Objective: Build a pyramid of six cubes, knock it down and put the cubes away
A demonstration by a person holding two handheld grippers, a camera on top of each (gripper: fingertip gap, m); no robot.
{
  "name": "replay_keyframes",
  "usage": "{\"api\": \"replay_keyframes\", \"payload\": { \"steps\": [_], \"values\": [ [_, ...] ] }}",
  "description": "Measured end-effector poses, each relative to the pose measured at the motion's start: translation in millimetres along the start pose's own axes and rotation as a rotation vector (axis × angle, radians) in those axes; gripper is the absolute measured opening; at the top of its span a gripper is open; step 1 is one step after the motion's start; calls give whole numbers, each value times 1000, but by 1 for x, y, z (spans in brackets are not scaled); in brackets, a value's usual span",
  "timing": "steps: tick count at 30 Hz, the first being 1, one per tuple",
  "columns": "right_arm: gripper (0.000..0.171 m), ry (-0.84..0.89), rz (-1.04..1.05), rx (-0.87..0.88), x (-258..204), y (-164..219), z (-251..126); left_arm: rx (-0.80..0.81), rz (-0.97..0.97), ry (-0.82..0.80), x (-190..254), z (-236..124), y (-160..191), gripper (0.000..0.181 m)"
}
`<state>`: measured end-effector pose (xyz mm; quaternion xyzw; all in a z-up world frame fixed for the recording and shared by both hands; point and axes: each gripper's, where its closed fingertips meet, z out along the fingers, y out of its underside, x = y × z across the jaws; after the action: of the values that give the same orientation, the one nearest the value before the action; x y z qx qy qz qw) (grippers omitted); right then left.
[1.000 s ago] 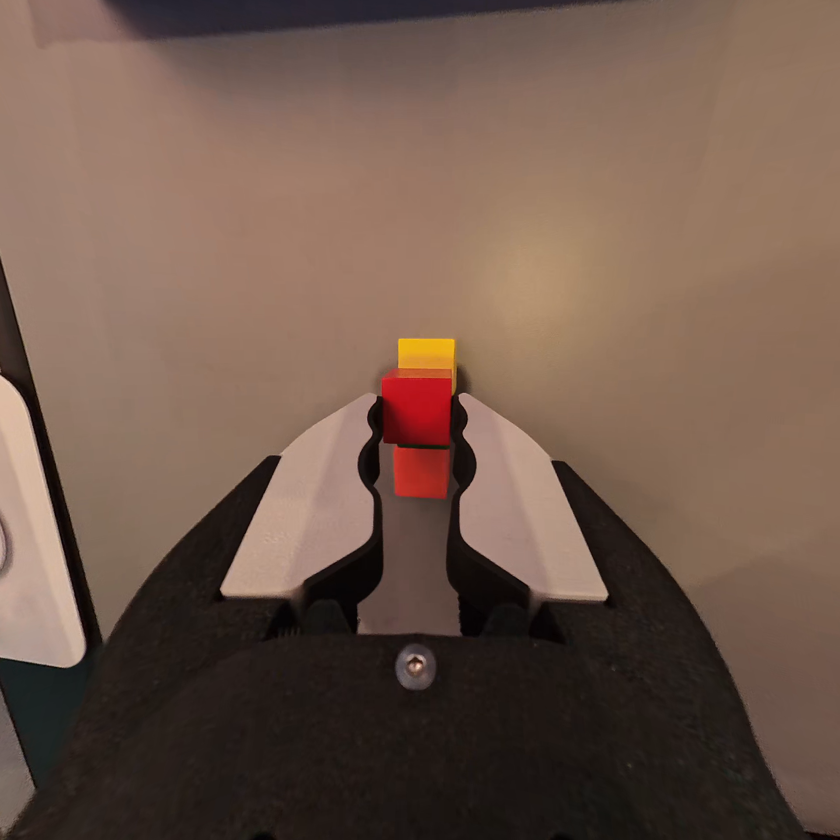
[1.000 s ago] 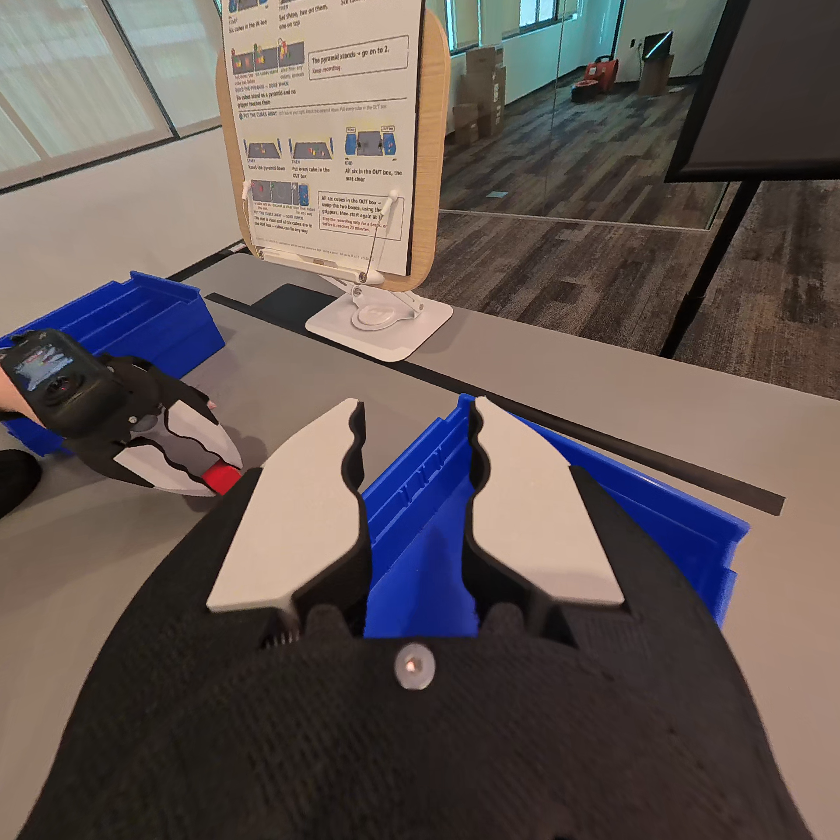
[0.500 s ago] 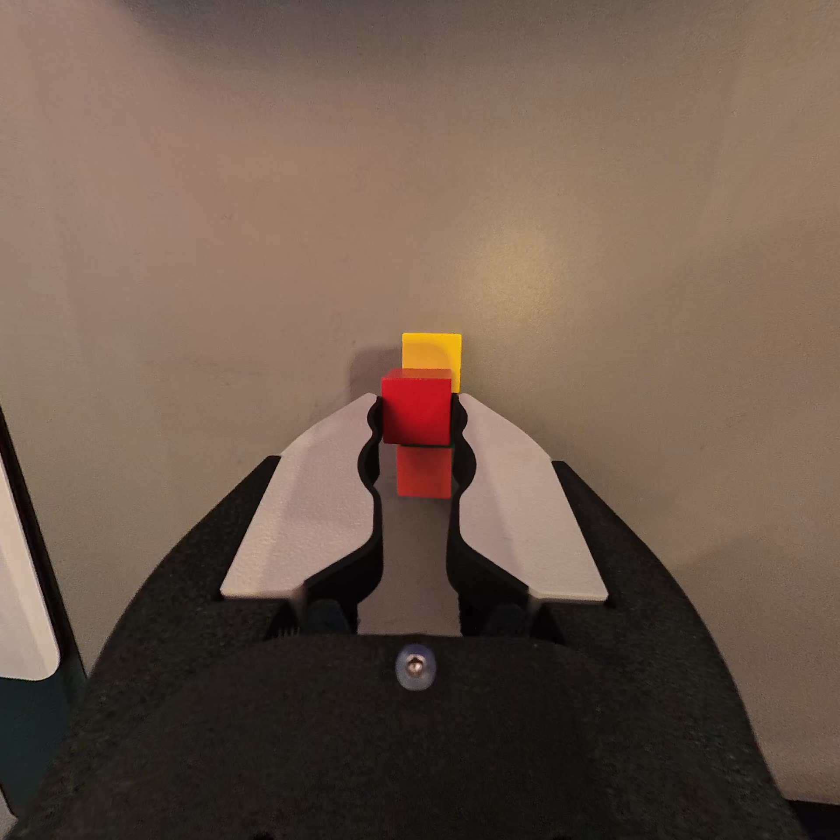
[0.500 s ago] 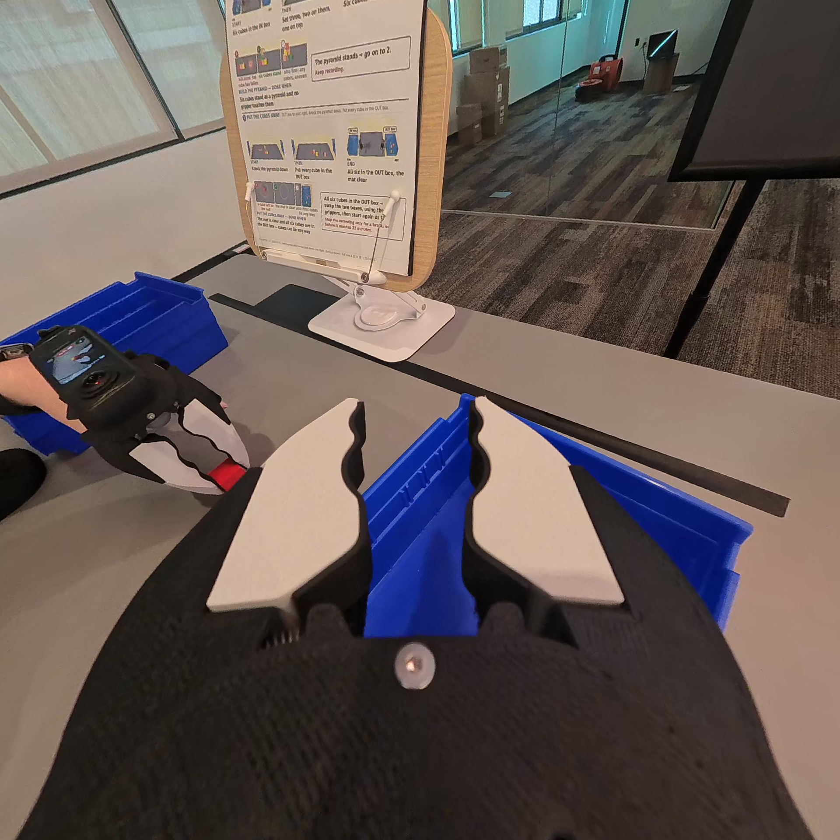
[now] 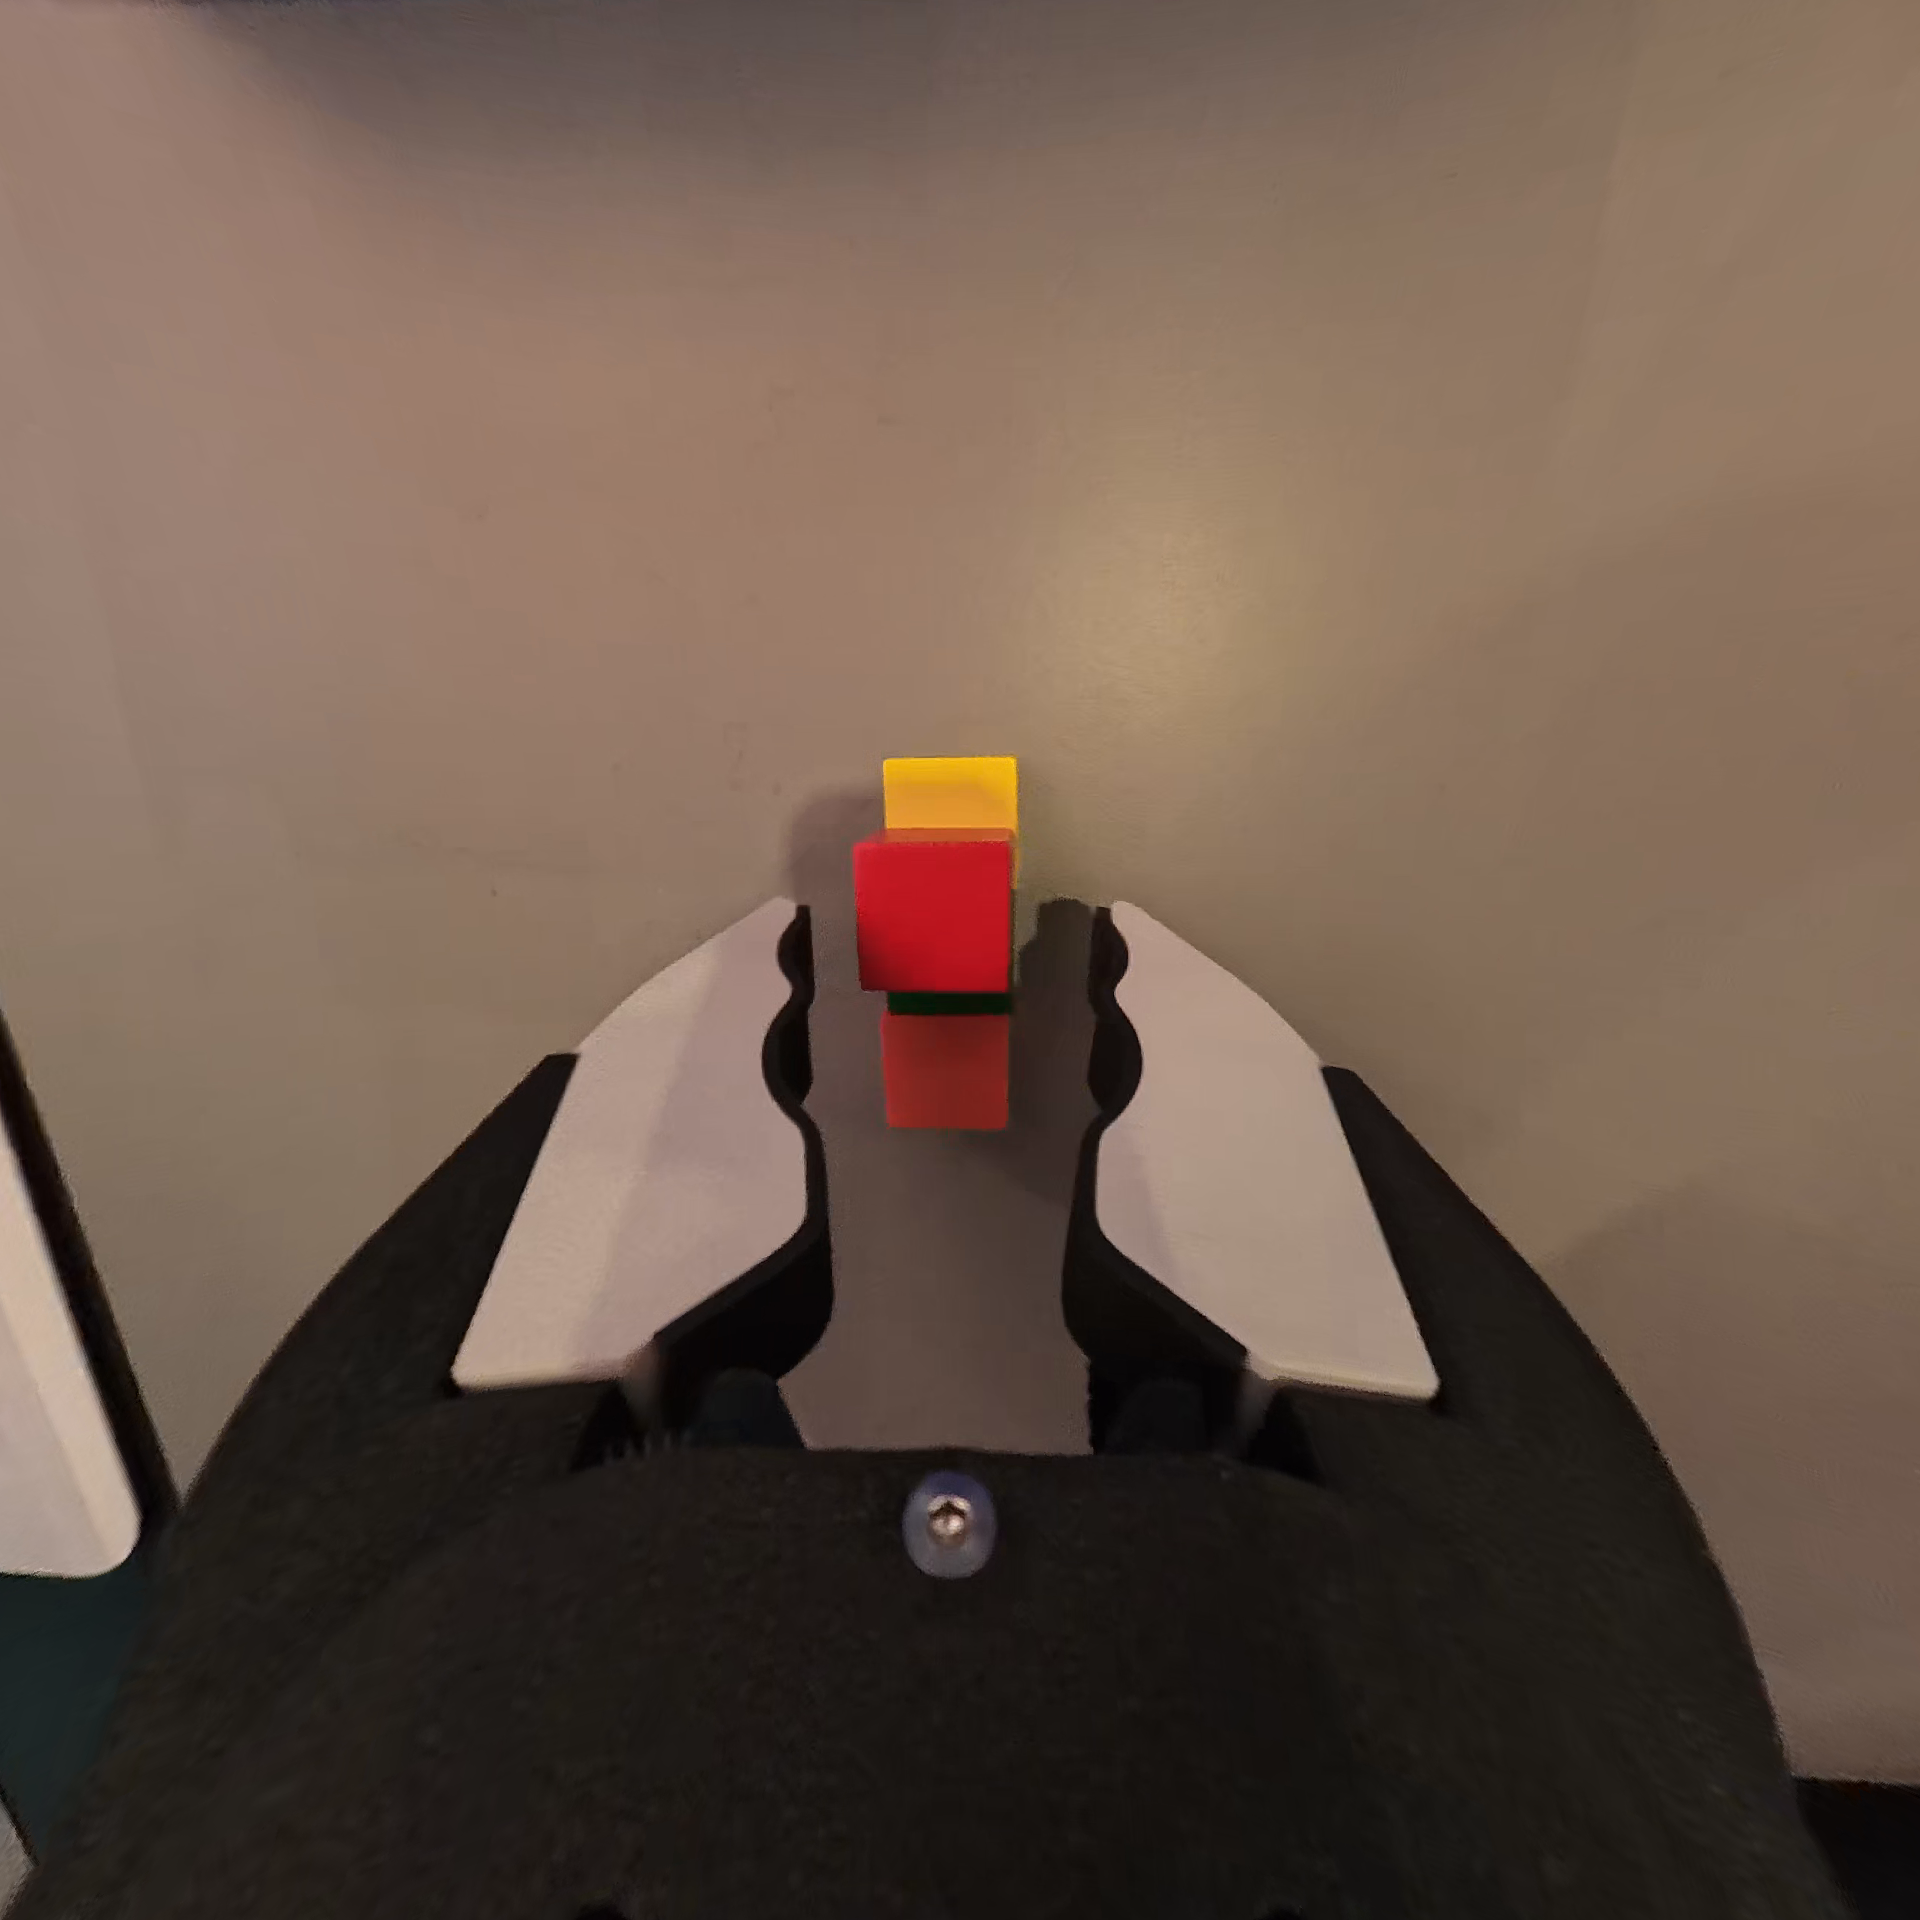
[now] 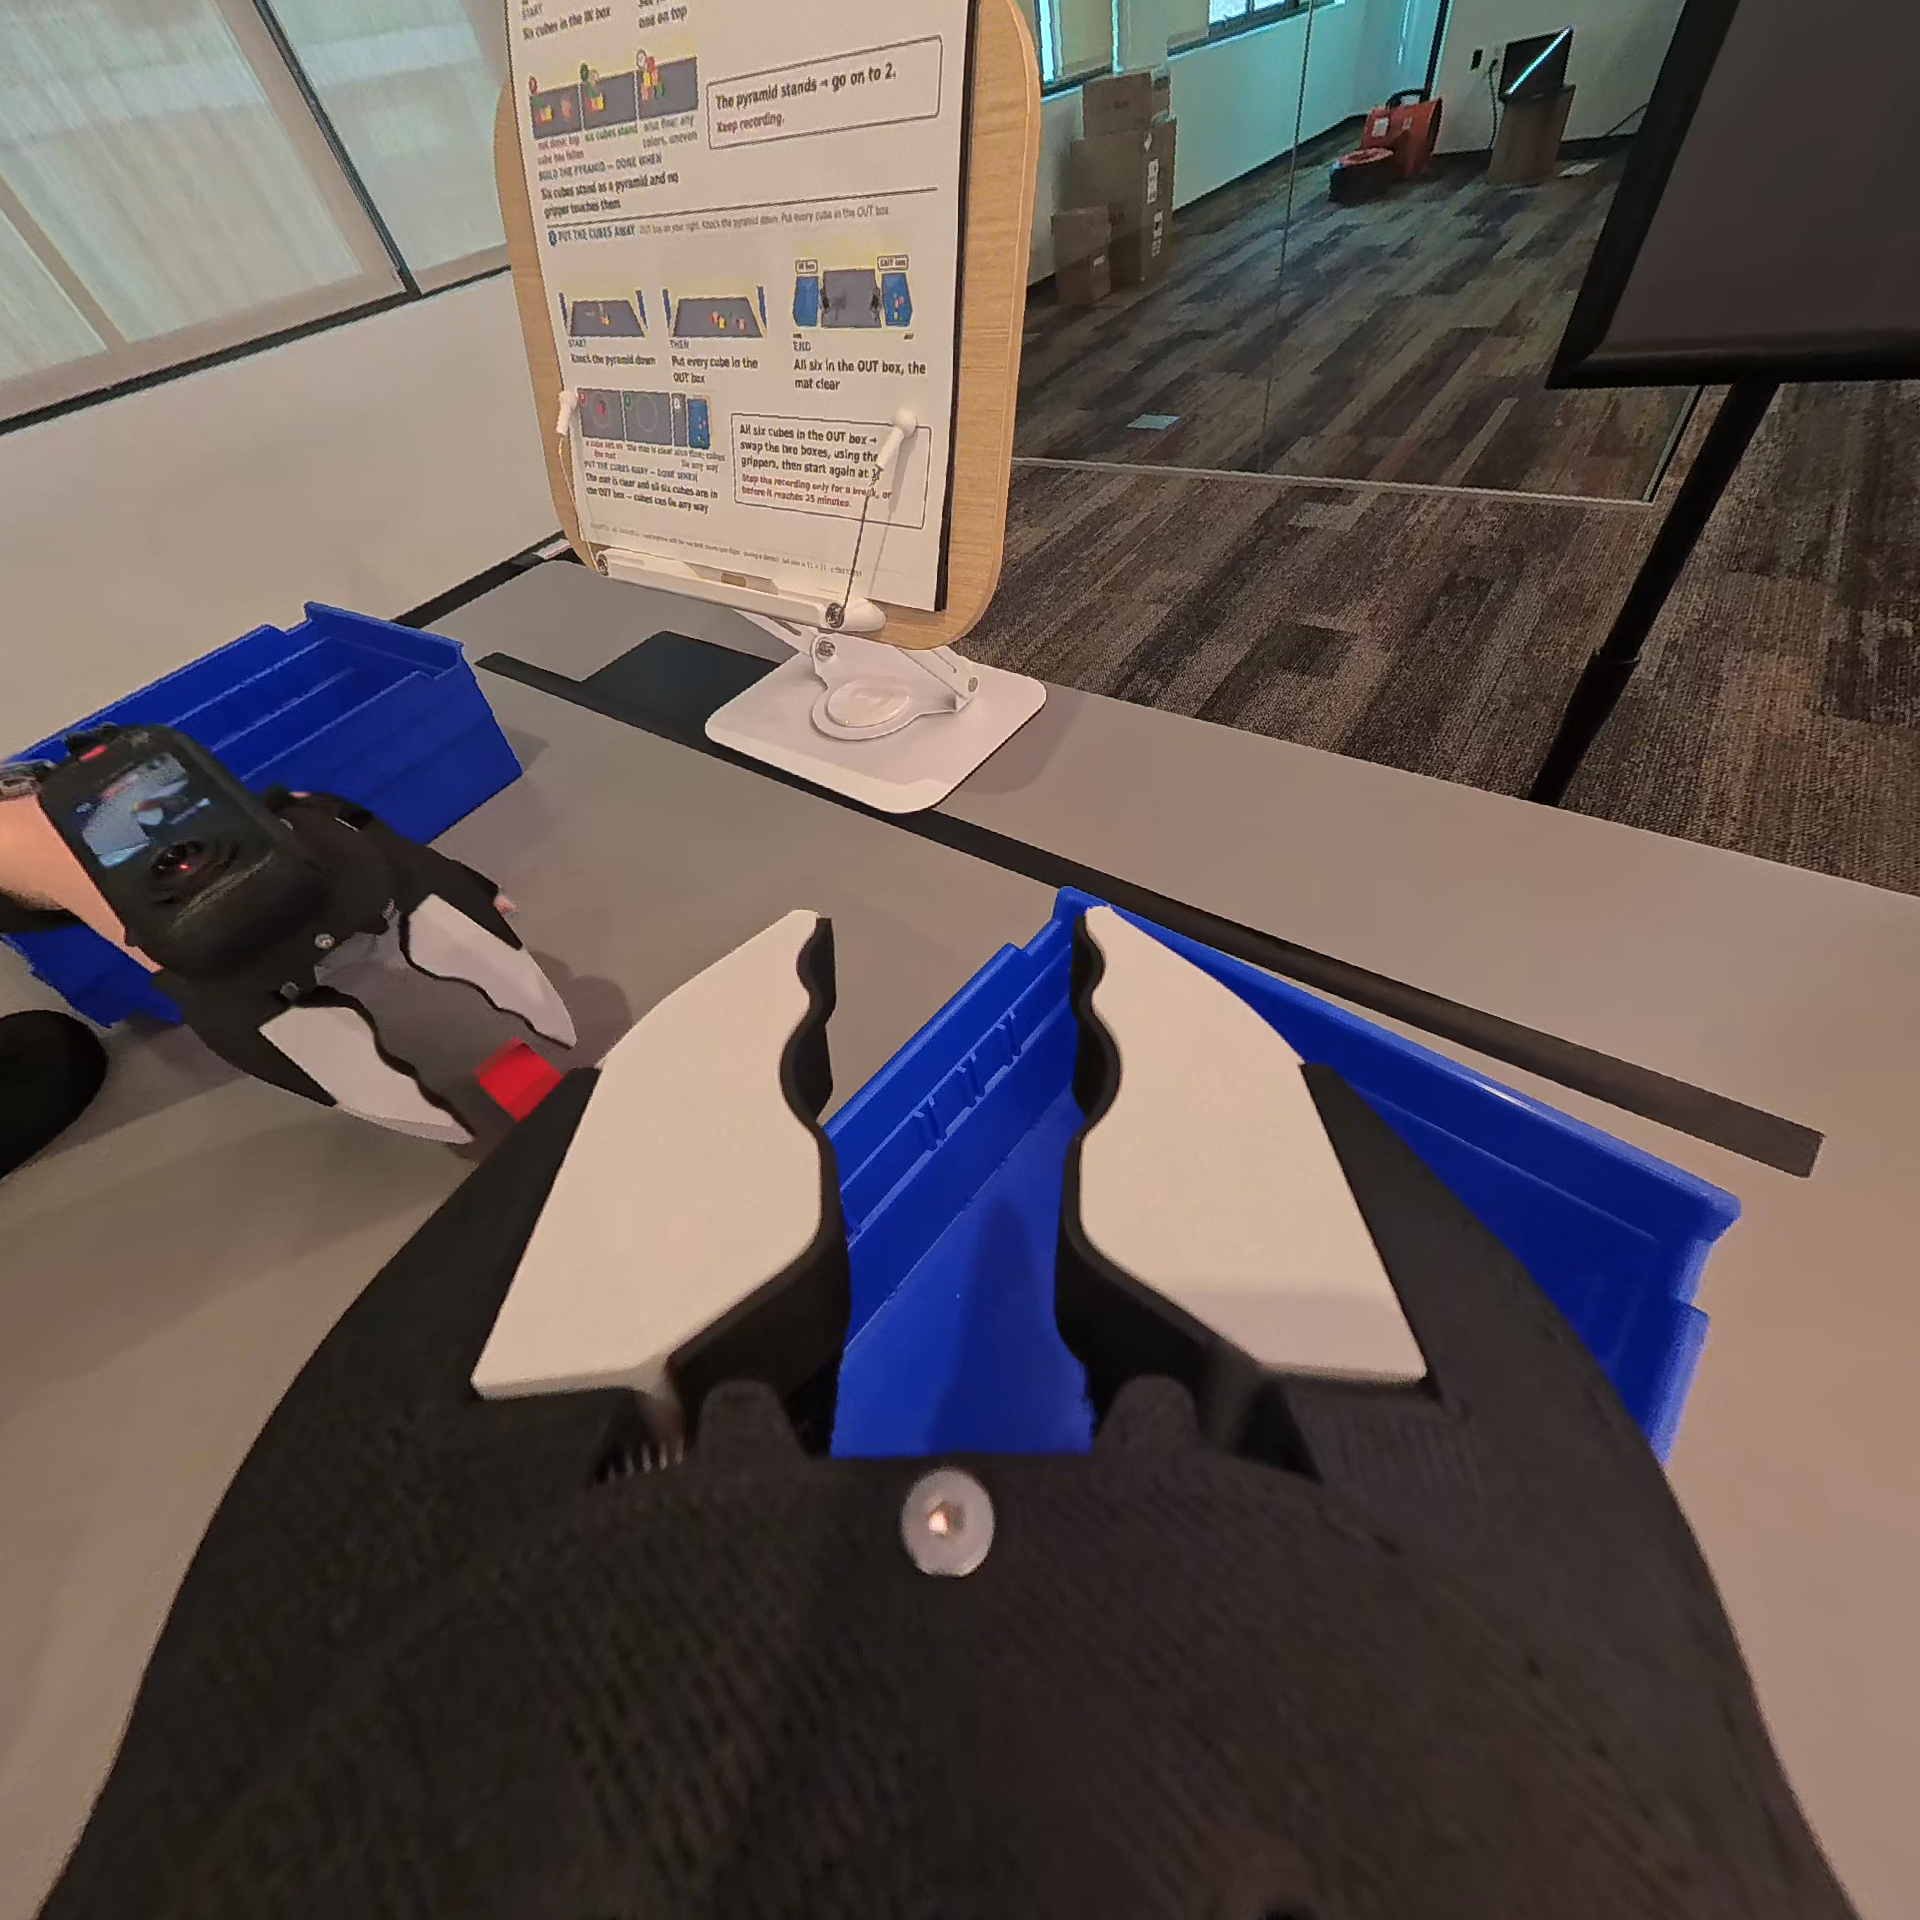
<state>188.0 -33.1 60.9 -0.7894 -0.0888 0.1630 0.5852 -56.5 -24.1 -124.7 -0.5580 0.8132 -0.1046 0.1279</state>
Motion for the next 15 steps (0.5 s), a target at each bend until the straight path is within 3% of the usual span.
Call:
{"api": "replay_keyframes", "payload": {
  "steps": [4,9,12,15],
  "values": [
    [44,0,5,0,2,1,0,51,-21,-68,-12,-28,-2,52],
    [44,5,14,10,5,1,-4,291,-165,-322,-49,-118,10,47],
    [44,10,22,27,8,-2,-8,389,-343,-578,-78,-188,64,48],
    [44,17,26,44,9,-5,-12,332,-579,-721,-88,-227,154,48]
  ]
}}
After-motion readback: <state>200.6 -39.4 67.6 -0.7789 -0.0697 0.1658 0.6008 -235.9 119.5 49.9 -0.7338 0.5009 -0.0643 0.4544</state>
